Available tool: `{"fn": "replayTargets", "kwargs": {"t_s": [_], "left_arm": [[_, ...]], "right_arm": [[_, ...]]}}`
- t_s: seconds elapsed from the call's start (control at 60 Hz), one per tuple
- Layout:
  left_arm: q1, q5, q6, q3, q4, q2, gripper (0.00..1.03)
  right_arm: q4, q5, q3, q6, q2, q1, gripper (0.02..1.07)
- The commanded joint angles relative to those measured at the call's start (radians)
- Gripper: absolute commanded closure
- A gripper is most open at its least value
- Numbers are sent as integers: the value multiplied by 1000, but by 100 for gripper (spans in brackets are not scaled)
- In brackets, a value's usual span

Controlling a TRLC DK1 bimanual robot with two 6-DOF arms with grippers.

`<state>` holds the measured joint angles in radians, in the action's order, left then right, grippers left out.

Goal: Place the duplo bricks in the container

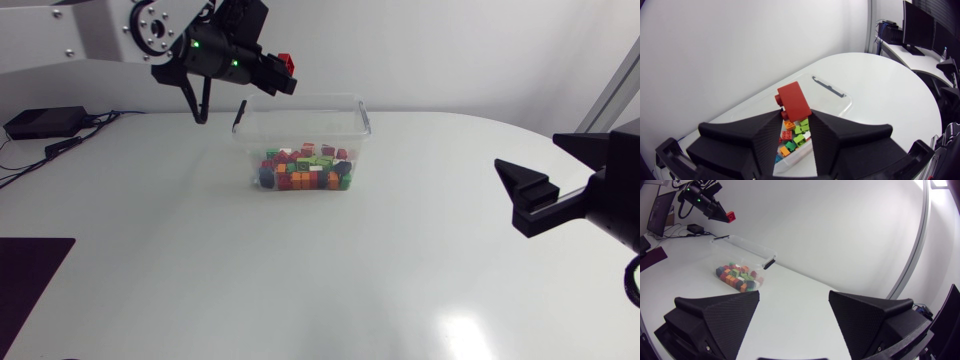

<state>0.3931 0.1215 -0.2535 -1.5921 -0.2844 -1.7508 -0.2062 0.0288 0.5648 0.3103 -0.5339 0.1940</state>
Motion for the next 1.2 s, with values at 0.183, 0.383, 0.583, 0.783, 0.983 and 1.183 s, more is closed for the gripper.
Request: {"fn": "replayTargets", "kwargs": {"t_s": [0.183, 0.383, 0.583, 0.783, 0.983, 1.183], "left_arm": [[-40, -74, 20, -206, 40, -265, 46], [-56, -141, 2, -276, 60, -363, 5], [-79, -164, -10, -189, 62, -279, 5], [-143, -183, -12, 32, 148, -49, 5], [-232, -161, -27, 274, 241, 189, 5], [-292, -102, -32, 442, 287, 379, 5]], "right_arm": [[-1, 92, -89, 0, 117, -4, 7], [-1, 132, -135, 32, 218, -13, 7], [-1, 168, -161, 78, 282, -16, 7], [14, 175, -197, 96, 330, -24, 7], [24, 175, -244, 96, 413, -28, 7], [16, 175, -269, 92, 462, -24, 7]]}}
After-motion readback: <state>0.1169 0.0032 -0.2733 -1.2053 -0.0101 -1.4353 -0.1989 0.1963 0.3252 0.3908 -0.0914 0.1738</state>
